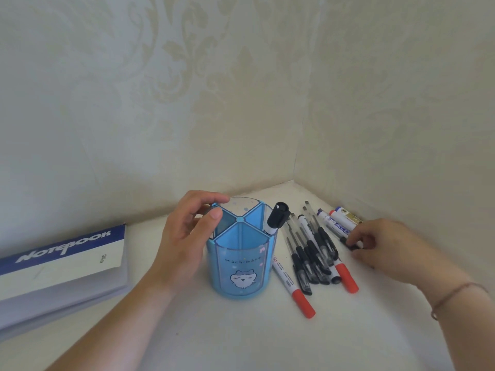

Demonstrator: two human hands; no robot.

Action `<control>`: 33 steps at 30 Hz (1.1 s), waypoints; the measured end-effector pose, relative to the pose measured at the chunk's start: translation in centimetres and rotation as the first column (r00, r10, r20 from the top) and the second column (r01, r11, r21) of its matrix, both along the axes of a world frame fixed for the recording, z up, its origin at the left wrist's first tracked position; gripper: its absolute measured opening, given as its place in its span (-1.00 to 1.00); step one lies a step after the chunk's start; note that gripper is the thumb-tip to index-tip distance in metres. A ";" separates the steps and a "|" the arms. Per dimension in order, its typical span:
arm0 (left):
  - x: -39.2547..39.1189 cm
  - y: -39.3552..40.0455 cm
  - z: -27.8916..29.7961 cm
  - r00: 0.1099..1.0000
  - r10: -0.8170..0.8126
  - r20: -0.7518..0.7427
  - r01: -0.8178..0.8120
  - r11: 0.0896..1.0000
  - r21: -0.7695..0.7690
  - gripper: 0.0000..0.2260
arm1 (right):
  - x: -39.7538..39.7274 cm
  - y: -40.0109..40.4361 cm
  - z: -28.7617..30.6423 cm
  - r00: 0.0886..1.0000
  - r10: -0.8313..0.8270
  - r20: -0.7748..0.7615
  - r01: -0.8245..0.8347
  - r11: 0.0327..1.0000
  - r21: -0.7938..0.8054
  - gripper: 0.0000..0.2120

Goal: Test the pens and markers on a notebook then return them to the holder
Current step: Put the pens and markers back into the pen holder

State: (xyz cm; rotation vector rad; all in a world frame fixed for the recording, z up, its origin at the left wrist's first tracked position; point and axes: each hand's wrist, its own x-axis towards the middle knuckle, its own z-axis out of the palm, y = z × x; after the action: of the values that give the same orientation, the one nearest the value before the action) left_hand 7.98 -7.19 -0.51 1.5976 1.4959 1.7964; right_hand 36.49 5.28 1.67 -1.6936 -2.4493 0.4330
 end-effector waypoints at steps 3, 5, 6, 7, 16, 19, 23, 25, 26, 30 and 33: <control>-0.1 0.0 0.0 1.000 0.014 -0.018 -0.014 1.000 -0.003 -0.71 | 0.4 0.3 0.0 0.998 -0.067 -0.007 0.067 0.997 0.044 -0.81; 0.0 0.0 0.0 1.000 0.011 -0.011 -0.011 1.000 0.003 -0.70 | 0.5 0.5 -0.2 0.995 -0.104 0.004 0.103 0.993 0.063 -0.86; 0.0 0.0 0.0 1.000 0.008 -0.004 -0.008 1.000 0.008 -0.69 | 0.5 0.5 -0.2 0.993 -0.116 0.007 0.116 0.992 0.055 -0.89; 0.0 0.0 0.0 1.000 0.004 0.004 -0.004 1.000 0.012 -0.69 | 0.6 0.5 -0.3 0.992 -0.128 0.013 0.127 0.991 0.039 -0.88; 0.1 0.1 0.0 0.999 -0.016 0.040 0.017 1.000 -0.008 -0.66 | -1.7 -1.5 0.5 0.977 0.112 -0.183 -0.086 0.986 0.144 -0.89; -0.1 0.1 -0.1 0.998 -0.028 0.051 0.029 1.000 -0.011 -0.66 | -2.7 -2.0 -0.6 0.970 0.213 -0.115 -0.201 0.974 0.107 -0.92; -0.3 0.0 -0.1 0.997 -0.061 0.055 0.061 0.998 0.003 -0.66 | -2.5 -1.9 -0.5 0.947 0.288 -0.144 -0.279 0.957 0.079 -0.81; -0.3 -0.1 -0.1 0.993 -0.096 0.064 0.095 0.995 0.019 -0.63 | -1.4 -1.0 0.0 0.960 0.111 -0.255 -0.075 0.986 0.149 -0.77; -0.2 -0.1 -0.1 0.991 -0.114 0.067 0.112 0.993 0.027 -0.62 | -0.7 -0.3 0.2 0.955 0.007 -0.295 0.052 0.980 0.190 -0.74; -0.1 -0.1 0.0 0.988 -0.148 0.040 0.147 0.989 0.033 -0.61 | 1.8 1.5 0.1 0.948 -0.272 -0.166 0.304 0.929 0.210 -0.74; -0.2 -0.1 -0.1 0.988 -0.152 0.022 0.151 0.988 0.034 -0.62 | 1.6 1.3 -0.4 0.955 -0.294 -0.038 0.296 0.946 0.135 -0.86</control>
State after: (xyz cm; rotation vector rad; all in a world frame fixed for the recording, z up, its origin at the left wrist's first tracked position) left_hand 7.80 -7.25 -0.56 1.6508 1.3033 1.7579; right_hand 38.13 6.57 1.25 -1.9416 -2.1068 0.2321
